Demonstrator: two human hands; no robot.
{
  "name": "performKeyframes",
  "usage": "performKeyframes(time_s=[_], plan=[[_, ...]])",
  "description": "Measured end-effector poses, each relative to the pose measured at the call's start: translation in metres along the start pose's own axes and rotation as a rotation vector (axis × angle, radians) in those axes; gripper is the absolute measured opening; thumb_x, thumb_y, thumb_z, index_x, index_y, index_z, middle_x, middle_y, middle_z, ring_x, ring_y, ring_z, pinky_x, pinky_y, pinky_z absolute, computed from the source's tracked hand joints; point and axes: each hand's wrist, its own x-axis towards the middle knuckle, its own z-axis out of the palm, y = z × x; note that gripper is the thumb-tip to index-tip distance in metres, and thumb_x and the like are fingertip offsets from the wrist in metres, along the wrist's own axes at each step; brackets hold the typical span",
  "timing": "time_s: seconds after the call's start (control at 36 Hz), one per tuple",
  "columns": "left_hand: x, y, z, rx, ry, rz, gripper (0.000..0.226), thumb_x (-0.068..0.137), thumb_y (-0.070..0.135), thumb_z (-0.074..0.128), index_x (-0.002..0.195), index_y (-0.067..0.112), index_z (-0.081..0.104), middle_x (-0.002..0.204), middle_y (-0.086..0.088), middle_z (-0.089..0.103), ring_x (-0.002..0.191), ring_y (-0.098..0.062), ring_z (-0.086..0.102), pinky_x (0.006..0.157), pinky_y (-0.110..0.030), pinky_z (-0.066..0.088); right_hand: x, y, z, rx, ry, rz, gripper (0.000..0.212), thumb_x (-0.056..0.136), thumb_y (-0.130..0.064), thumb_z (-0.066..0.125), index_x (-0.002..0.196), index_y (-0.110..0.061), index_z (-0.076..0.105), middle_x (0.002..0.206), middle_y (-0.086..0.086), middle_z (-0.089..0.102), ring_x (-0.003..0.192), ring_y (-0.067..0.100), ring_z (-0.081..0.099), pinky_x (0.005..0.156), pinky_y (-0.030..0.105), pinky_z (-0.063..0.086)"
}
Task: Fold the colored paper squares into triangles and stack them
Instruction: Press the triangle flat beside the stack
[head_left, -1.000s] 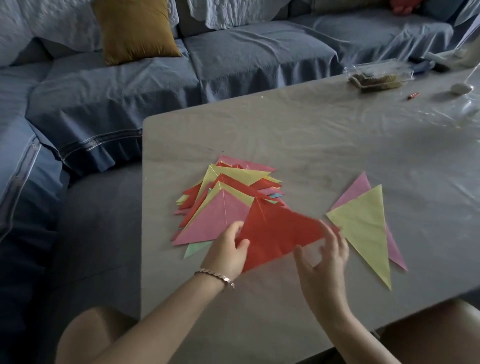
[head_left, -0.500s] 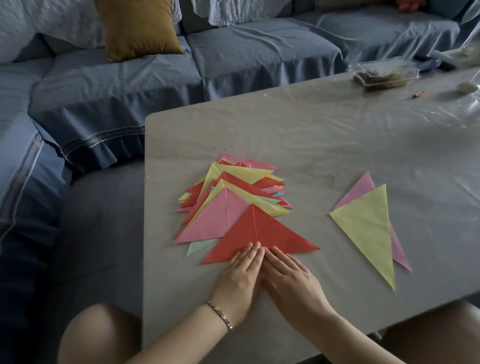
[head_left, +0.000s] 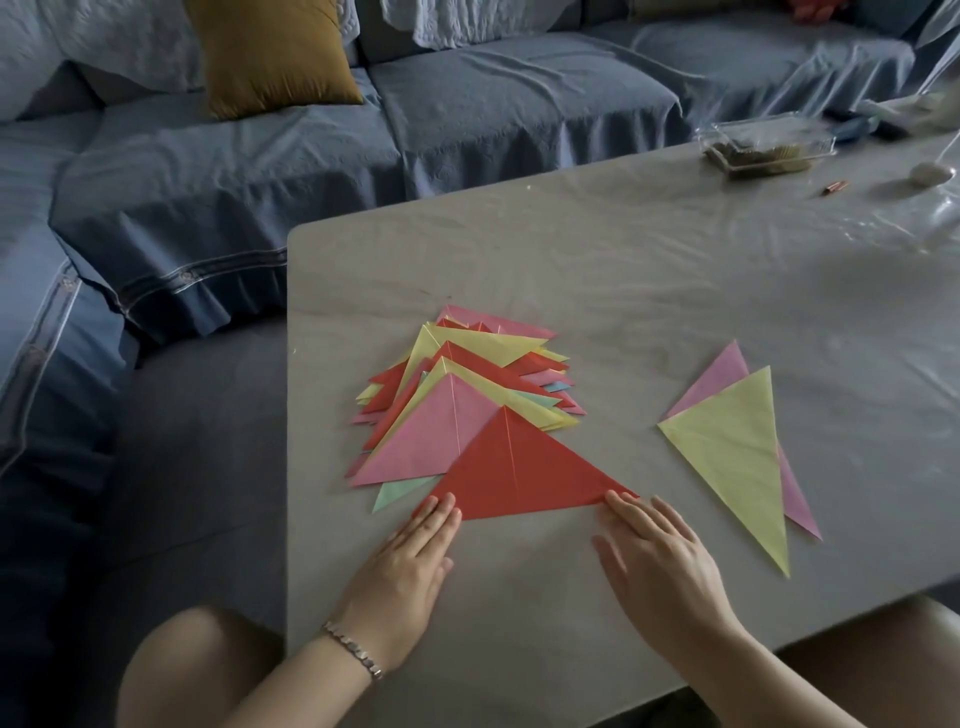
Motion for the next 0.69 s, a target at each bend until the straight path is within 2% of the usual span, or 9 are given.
performKeyframes(time_s=[0.14,0.19,0.25,0.31,0.36,0.42,0.5,0.58,0.69], plan=[[-0.012,-0.013,0.001,0.035,0.104,-0.045,0.06,0.1,0.033,0.006,0.123,0.011,0.056,0.13,0.0,0.055,0.124,-0.007,0.037,0.108,-0.011,0.007,-0.005,0.016,-0.003,-0.002,0.121,0.001,0.074,0.099,-0.041,0.008,0.093,-0.009,0.074,0.099,0.004,0.072,0.092,0.018,0.069,0.094,0.047,0.044],[-0.009,-0.012,0.0,0.068,0.204,-0.008,0.048,0.098,0.031,0.023,0.113,0.014,0.065,0.123,0.003,0.061,0.117,-0.005,0.049,0.102,-0.011,0.026,-0.005,0.021,0.002,-0.034,0.167,-0.008,0.052,0.098,-0.035,0.029,0.092,-0.009,0.074,0.099,0.004,0.072,0.093,0.019,0.069,0.094,0.049,0.044],[-0.002,-0.009,-0.008,0.049,0.297,-0.02,0.028,0.079,0.027,0.053,0.095,0.017,0.073,0.107,0.006,0.069,0.095,-0.006,0.066,0.08,-0.015,0.048,-0.003,0.02,0.002,-0.059,0.223,-0.016,0.015,0.081,-0.019,0.067,0.091,-0.01,0.074,0.098,0.004,0.072,0.092,0.02,0.069,0.094,0.051,0.041],[0.009,-0.006,-0.015,-0.01,0.326,-0.097,0.009,0.066,0.021,0.071,0.074,0.016,0.073,0.087,0.005,0.071,0.072,-0.013,0.069,0.059,-0.022,0.054,0.001,0.02,-0.001,-0.02,0.176,0.015,0.025,0.063,-0.009,0.081,0.087,-0.014,0.074,0.094,0.002,0.073,0.088,0.02,0.07,0.091,0.05,0.045],[0.021,-0.003,-0.022,-0.097,0.252,-0.213,0.015,0.066,0.017,0.081,0.072,0.011,0.069,0.079,0.0,0.066,0.069,-0.022,0.065,0.056,-0.028,0.052,0.006,0.021,-0.009,0.028,0.18,0.045,0.024,0.059,-0.005,0.084,0.078,-0.016,0.073,0.084,-0.001,0.073,0.078,0.022,0.07,0.081,0.047,0.051],[0.032,0.005,-0.03,-0.136,0.153,-0.335,0.027,0.074,0.028,0.074,0.091,0.009,0.064,0.09,-0.005,0.061,0.083,-0.028,0.06,0.067,-0.034,0.049,0.013,0.026,-0.018,0.077,0.201,0.11,0.021,0.062,-0.002,0.082,0.078,-0.013,0.072,0.082,0.003,0.072,0.073,0.028,0.068,0.073,0.043,0.052],[0.045,0.014,-0.035,-0.048,0.036,-0.435,0.046,0.083,0.048,0.058,0.117,0.018,0.048,0.111,-0.004,0.049,0.102,-0.023,0.052,0.084,-0.031,0.042,0.026,0.043,-0.033,0.139,0.213,0.327,0.025,0.077,-0.01,0.072,0.102,-0.006,0.069,0.104,0.016,0.065,0.094,0.037,0.059,0.082,0.043,0.044],[0.054,0.015,-0.036,-0.113,-0.022,-0.502,0.053,0.081,0.049,0.061,0.119,0.018,0.043,0.114,-0.005,0.049,0.103,-0.023,0.052,0.087,-0.032,0.045,0.036,0.063,-0.045,0.095,0.054,0.583,0.047,0.086,-0.029,0.062,0.128,-0.011,0.052,0.122,0.021,0.048,0.114,0.037,0.043,0.094,0.041,0.036],[0.058,0.009,-0.038,-0.234,-0.05,-0.551,0.052,0.076,0.044,0.069,0.114,0.017,0.046,0.107,-0.003,0.058,0.102,-0.022,0.055,0.085,-0.032,0.047,0.042,0.078,-0.047,-0.004,-0.146,0.815,0.06,0.084,-0.051,0.056,0.126,-0.01,0.043,0.121,0.023,0.041,0.114,0.038,0.038,0.093,0.041,0.037]])
